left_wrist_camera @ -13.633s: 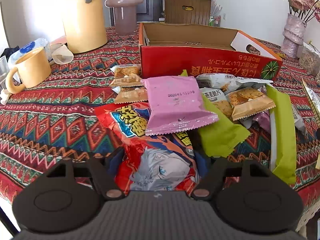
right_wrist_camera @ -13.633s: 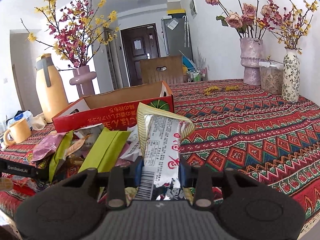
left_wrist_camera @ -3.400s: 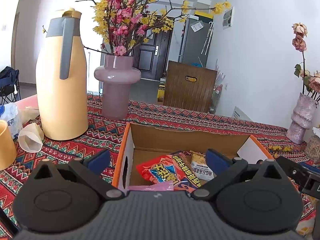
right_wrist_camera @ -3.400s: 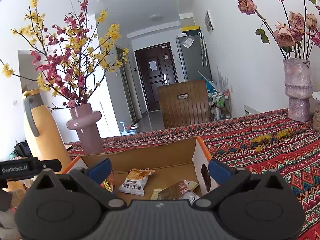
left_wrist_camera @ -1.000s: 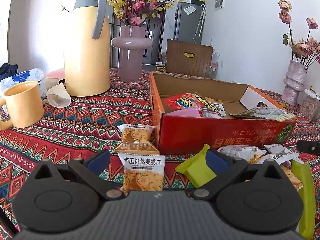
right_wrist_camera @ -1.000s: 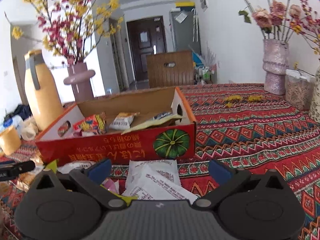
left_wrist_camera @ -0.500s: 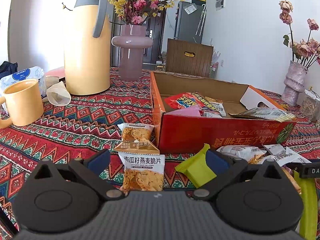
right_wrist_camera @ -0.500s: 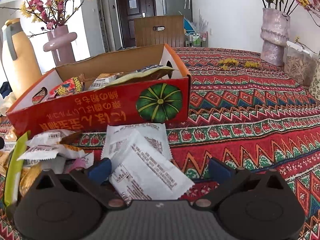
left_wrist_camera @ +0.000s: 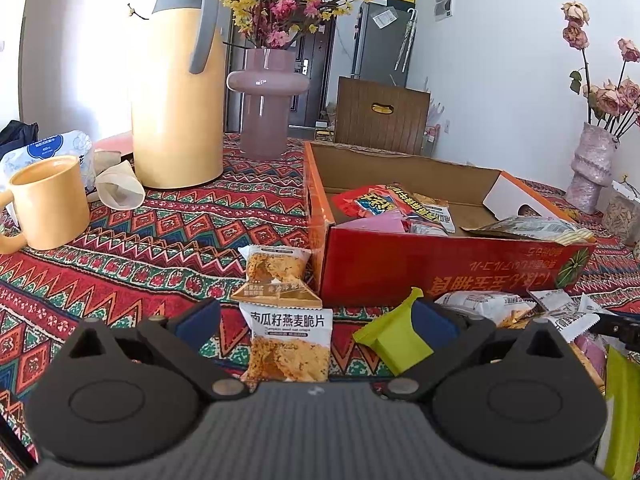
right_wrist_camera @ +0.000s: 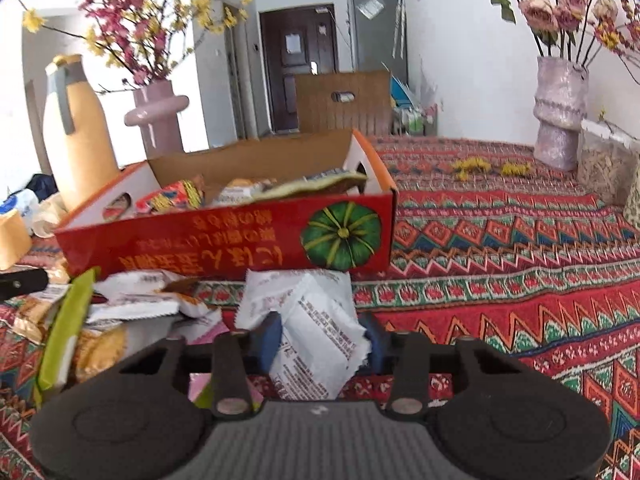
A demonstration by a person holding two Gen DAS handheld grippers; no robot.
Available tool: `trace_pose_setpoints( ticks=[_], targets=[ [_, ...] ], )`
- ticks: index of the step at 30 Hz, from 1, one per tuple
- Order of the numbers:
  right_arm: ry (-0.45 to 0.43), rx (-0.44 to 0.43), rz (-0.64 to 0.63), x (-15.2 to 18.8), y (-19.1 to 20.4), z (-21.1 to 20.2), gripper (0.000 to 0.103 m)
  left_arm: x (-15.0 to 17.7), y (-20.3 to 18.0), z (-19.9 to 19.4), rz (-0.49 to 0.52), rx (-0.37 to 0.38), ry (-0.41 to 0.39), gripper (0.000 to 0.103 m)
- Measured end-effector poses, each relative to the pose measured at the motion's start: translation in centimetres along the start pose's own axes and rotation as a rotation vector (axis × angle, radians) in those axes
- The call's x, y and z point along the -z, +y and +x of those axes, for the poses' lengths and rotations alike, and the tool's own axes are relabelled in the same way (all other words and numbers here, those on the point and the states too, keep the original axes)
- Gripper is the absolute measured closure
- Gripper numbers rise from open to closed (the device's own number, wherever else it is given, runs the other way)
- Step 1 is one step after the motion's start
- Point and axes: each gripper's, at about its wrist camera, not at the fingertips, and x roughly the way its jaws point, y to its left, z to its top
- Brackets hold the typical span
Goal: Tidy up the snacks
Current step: 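Grasp the white paper packets with the right gripper, then grasp the brown oat crisp packet with left gripper while right holds white packets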
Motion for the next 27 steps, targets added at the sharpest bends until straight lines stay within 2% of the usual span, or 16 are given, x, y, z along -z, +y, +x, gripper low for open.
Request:
trace_pose_setpoints(
  ticks=[8, 20, 27],
  targets=[
    [-0.037, -0.011, -0.012, 0.2, 0.0, -0.8, 0.078, 0.0, 0.1, -0.1, -0.003, -0.003, 0.000, 0.000],
    [-0.130, 0.009, 0.075, -0.8, -3.0, -1.7, 0.078, 0.0, 0.0, 0.1, -0.004, -0.015, 0.001, 0.000],
    [-0.142, -0.016, 0.149, -0.7, -4.7, -1.1, 0.078, -0.2, -0.4, -0.1, 0.009, -0.067, -0.004, 0.000]
  ],
)
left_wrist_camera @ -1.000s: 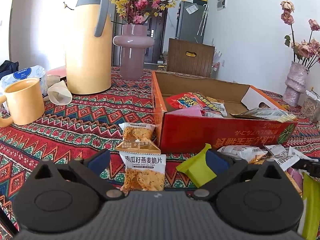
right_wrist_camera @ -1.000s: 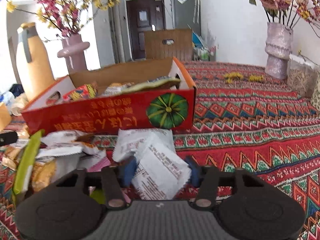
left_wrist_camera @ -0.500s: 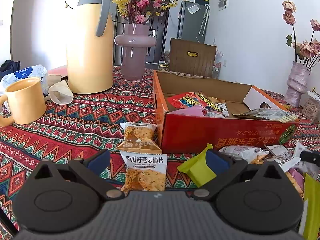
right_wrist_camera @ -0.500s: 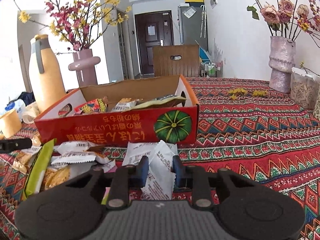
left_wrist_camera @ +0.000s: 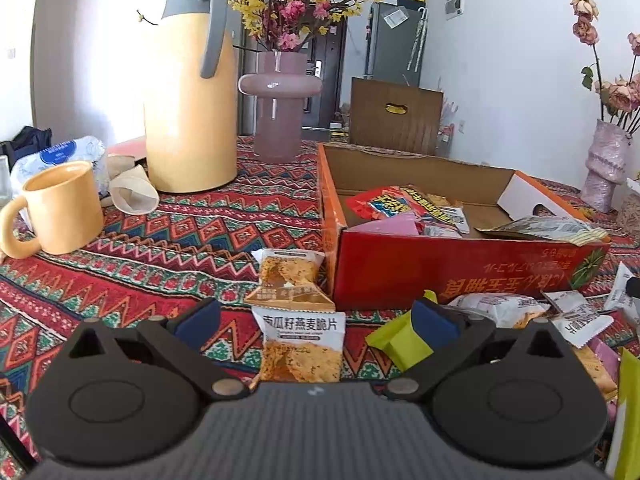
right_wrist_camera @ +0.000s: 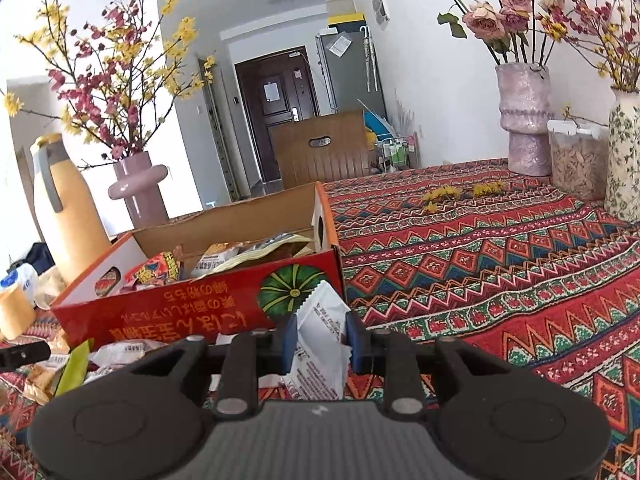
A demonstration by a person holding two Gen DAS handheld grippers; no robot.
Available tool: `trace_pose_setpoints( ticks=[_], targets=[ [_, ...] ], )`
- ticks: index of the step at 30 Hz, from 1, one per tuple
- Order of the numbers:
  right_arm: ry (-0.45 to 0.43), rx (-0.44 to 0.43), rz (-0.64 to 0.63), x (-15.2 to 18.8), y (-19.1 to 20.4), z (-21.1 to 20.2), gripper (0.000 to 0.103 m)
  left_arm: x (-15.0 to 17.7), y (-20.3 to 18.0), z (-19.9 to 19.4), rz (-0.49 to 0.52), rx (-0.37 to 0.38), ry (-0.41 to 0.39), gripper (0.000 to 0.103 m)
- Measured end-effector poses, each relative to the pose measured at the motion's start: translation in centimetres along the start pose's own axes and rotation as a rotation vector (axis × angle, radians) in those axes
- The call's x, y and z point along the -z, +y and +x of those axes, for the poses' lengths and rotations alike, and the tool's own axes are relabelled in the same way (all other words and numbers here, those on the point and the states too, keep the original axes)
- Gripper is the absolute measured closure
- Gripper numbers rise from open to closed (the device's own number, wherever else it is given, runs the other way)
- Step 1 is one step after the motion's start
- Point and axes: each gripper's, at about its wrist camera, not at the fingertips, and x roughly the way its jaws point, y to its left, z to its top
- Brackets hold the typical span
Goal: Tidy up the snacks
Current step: 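Grasp the brown oat crisp packet with left gripper while right holds white packets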
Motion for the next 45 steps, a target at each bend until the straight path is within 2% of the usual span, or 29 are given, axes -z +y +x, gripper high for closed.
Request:
trace_pose_setpoints(
  ticks=[10, 19, 25, 28, 30, 34, 35, 36, 37, 40, 41, 42, 43, 45],
  targets=[
    [-0.016, -0.041, 0.041, 0.3, -0.7, -0.3, 0.078, -1.2, 1.0, -1.3, -0.009, -0.069, -0.004, 0.000],
    [-0.027, -0.060, 0.061, 0.5, -1.1, -0.6, 0.078, -1.2, 2.1, 0.2, -0.024, -0.124, 0.098, 0.000],
    [-0.029, -0.068, 0.066, 0.6, -1.1, -0.7, 0.078, -0.9, 1.1, 1.5, -0.001, -0.107, 0.162, 0.003],
    [-0.028, -0.069, 0.067, 0.6, -1.1, -0.6, 0.078, -0.5, 0.5, 2.1, 0.007, -0.100, 0.197, 0.011],
    [-0.026, -0.072, 0.068, 0.6, -1.1, -0.6, 0.082, -0.2, 0.4, 2.5, 0.008, -0.096, 0.221, 0.024],
    [-0.027, -0.073, 0.065, 0.7, -1.1, -0.7, 0.082, 0.4, -0.1, 2.6, 0.028, -0.095, 0.230, 0.041],
    [-0.026, -0.073, 0.064, 0.7, -1.0, -0.7, 0.082, 0.4, -0.2, 2.5, 0.032, -0.085, 0.226, 0.053],
    [-0.026, -0.073, 0.065, 0.7, -1.1, -0.7, 0.082, 0.4, -0.3, 2.4, 0.036, -0.073, 0.225, 0.058],
    [-0.023, -0.076, 0.064, 0.6, -1.0, -0.7, 0.082, 0.4, -0.4, 2.3, 0.040, -0.070, 0.223, 0.058],
    [-0.001, -0.073, 0.062, 0.5, -1.0, -0.7, 0.075, 0.4, -0.4, 2.1, 0.041, -0.062, 0.220, 0.059],
    [0.009, -0.068, 0.065, 0.5, -1.1, -0.6, 0.061, 0.4, -0.4, 2.0, 0.037, -0.061, 0.218, 0.059],
    [0.022, -0.058, 0.065, 0.5, -1.1, -0.6, 0.042, 0.5, -0.3, 1.8, 0.033, -0.057, 0.217, 0.059],
    [0.037, -0.050, 0.060, 0.6, -1.0, -0.6, 0.035, 0.5, -0.2, 1.7, 0.031, -0.054, 0.216, 0.059],
    [0.075, -0.051, 0.045, 0.8, -0.9, -0.5, 0.032, 0.5, -0.1, 1.4, 0.032, -0.049, 0.208, 0.059]
  ],
)
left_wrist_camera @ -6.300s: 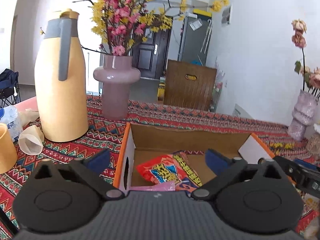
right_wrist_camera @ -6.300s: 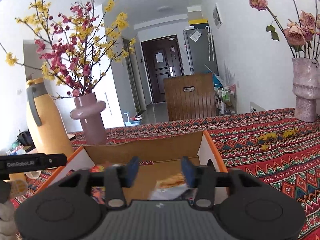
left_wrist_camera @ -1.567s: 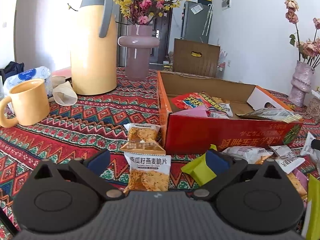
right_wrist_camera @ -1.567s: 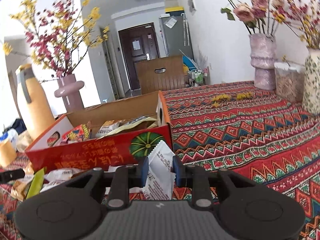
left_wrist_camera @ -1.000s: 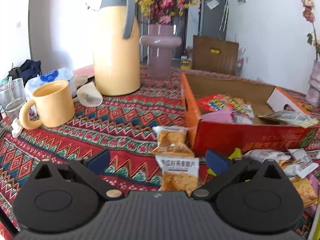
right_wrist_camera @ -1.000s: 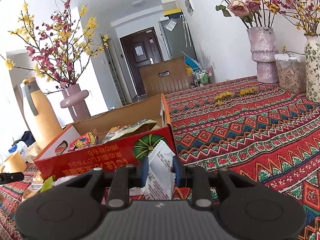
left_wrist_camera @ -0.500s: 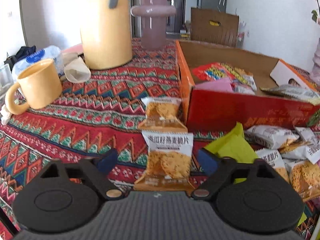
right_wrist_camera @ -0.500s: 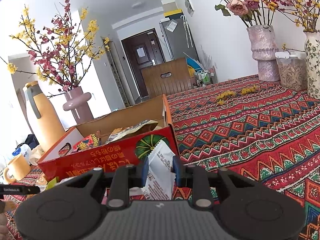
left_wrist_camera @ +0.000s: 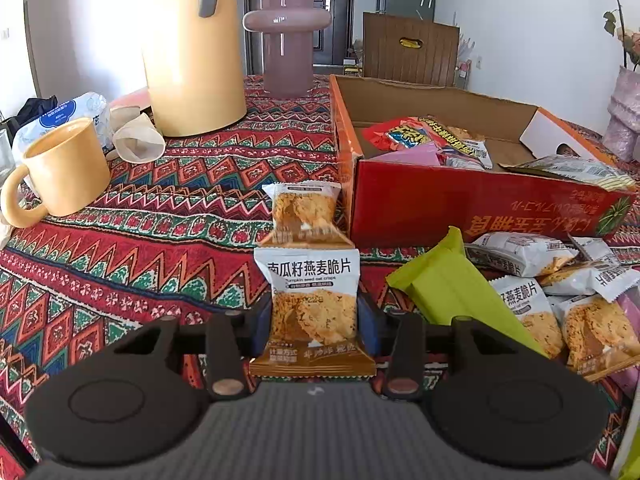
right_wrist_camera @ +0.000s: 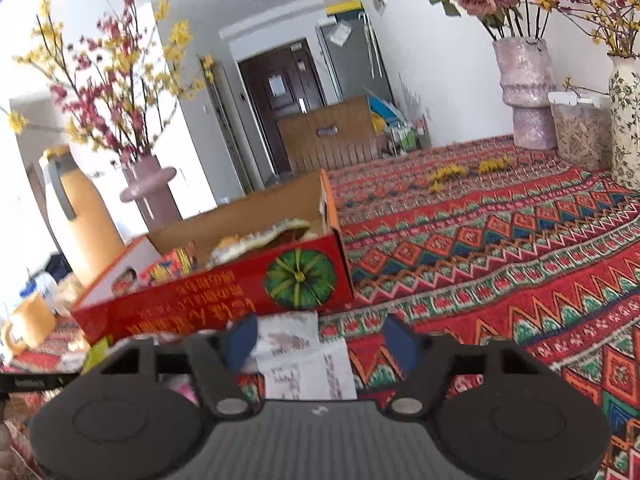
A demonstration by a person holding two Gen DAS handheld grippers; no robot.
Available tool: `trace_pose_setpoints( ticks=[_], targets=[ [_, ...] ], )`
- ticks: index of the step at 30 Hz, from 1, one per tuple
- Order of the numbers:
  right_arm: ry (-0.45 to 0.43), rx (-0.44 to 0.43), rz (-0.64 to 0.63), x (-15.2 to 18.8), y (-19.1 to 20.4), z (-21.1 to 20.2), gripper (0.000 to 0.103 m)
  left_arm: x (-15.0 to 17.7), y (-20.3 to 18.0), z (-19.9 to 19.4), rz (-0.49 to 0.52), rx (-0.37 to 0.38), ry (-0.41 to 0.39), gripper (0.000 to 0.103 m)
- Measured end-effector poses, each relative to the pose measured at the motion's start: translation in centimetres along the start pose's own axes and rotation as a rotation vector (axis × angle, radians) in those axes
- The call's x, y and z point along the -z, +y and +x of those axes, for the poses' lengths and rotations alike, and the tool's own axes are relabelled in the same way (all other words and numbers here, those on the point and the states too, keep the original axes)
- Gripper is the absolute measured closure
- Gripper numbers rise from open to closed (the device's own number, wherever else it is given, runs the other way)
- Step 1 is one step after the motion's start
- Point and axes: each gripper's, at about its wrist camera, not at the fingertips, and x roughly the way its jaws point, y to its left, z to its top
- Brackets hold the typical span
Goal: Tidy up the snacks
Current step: 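Grasp the brown oat crisp packet with left gripper while right holds white packets, then carry both packets over the box and open both grippers to drop them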
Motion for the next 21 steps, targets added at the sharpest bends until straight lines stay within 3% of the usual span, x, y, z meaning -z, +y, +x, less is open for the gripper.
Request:
trace_pose_setpoints(
  ticks=[7, 10, 11, 12, 15, 21],
  targets=[
    [0.153, 0.012, -0.093, 0.7, 1.5, 2.2, 0.032, 0.1, 0.2, -1.4, -0.002, 0.023, -0.034, 0.059],
    [0.168, 0.019, -0.136, 0.8, 2.3, 2.2, 0.039, 0.1, 0.3, -1.9, -0.006, 0.032, -0.040, 0.059],
    [0.174, 0.020, -0.152, 0.8, 2.5, 2.2, 0.053, 0.0, 0.3, -2.1, -0.006, 0.035, -0.044, 0.059],
    [0.175, 0.020, -0.162, 0.8, 2.7, 2.1, 0.056, -0.1, 0.2, -2.3, -0.005, 0.039, -0.051, 0.059],
    [0.165, 0.021, -0.175, 0.7, 2.9, 1.6, 0.062, -0.3, 0.1, -2.9, -0.003, 0.050, -0.068, 0.059],
    [0.110, 0.024, -0.181, -0.2, 3.1, -0.1, 0.065, -1.1, -0.3, -4.0, 0.006, 0.071, -0.101, 0.059]
  ],
)
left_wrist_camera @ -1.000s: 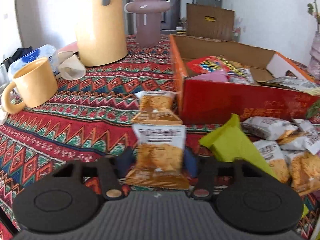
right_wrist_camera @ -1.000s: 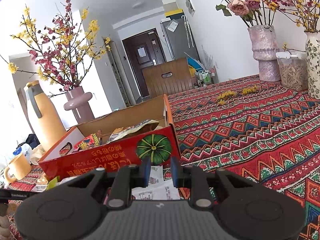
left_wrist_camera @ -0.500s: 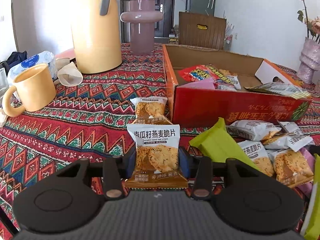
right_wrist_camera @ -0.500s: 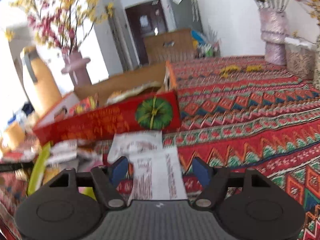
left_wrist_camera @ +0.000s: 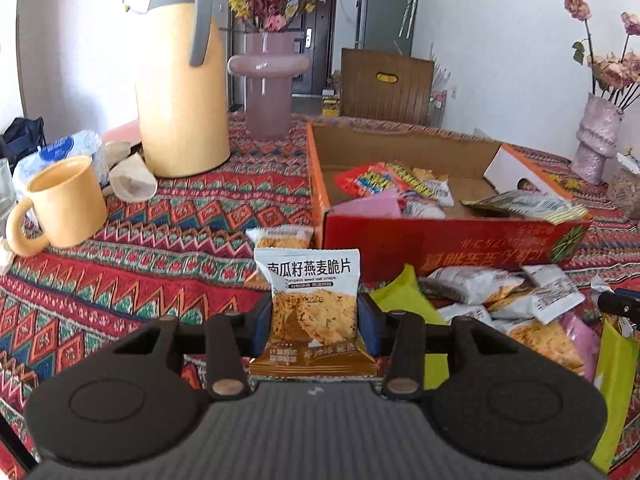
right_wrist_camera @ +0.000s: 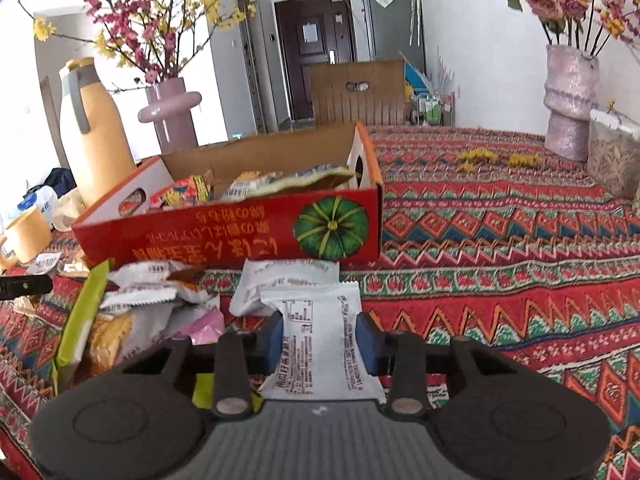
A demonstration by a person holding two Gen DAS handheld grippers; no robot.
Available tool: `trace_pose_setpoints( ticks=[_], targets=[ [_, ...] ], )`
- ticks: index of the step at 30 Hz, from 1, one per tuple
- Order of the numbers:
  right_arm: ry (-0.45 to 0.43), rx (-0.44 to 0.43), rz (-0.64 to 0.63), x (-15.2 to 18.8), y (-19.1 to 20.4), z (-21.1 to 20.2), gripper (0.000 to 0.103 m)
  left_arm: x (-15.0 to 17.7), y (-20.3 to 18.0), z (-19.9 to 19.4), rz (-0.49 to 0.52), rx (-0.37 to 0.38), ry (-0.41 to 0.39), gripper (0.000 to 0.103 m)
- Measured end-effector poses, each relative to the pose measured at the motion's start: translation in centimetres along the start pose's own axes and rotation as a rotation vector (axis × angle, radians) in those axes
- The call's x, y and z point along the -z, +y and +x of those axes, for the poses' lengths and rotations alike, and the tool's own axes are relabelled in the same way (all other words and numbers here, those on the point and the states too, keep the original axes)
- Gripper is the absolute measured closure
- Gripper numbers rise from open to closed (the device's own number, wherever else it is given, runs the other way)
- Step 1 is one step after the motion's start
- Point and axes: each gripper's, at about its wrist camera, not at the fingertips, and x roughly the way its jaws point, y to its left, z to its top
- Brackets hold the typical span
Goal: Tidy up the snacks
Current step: 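Carry both packets over the box and open both grippers to drop them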
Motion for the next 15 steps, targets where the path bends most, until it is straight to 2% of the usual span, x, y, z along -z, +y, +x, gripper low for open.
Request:
trace_pose_setpoints(
  ticks=[3, 4, 5, 11, 13, 14, 15],
  targets=[
    [-0.039, 0.001, -0.011, -0.8, 0.3, -1.1, 0.066, -0.8, -0.4, -0.5, 0.004, 0.010, -0.027, 0.059],
    [-0.053, -0.003, -0.014, -1.0, 0.4, -1.4, 0.070, -1.1, -0.5, -0.7, 0.007, 0.013, -0.038, 0.059],
    [-0.066, -0.010, -0.014, -1.4, 0.5, -1.8, 0.093, -1.4, -0.7, -0.9, 0.009, 0.016, -0.047, 0.059],
    [-0.115, -0.009, -0.028, -2.9, 1.1, -2.4, 0.094, -2.7, -1.5, -0.9, 0.018, 0.032, -0.078, 0.059],
    [-0.093, -0.008, -0.029, -3.0, 1.0, -1.7, 0.090, -2.5, -1.5, -0.8, 0.018, 0.038, -0.075, 0.059],
    [-0.076, -0.002, -0.025, -2.9, 0.8, -1.2, 0.081, -2.4, -1.5, -0.7, 0.016, 0.038, -0.071, 0.059],
    [-0.056, 0.009, -0.024, -2.7, 0.5, -0.6, 0.061, -2.3, -1.4, -0.6, 0.013, 0.038, -0.066, 0.059]
  ],
)
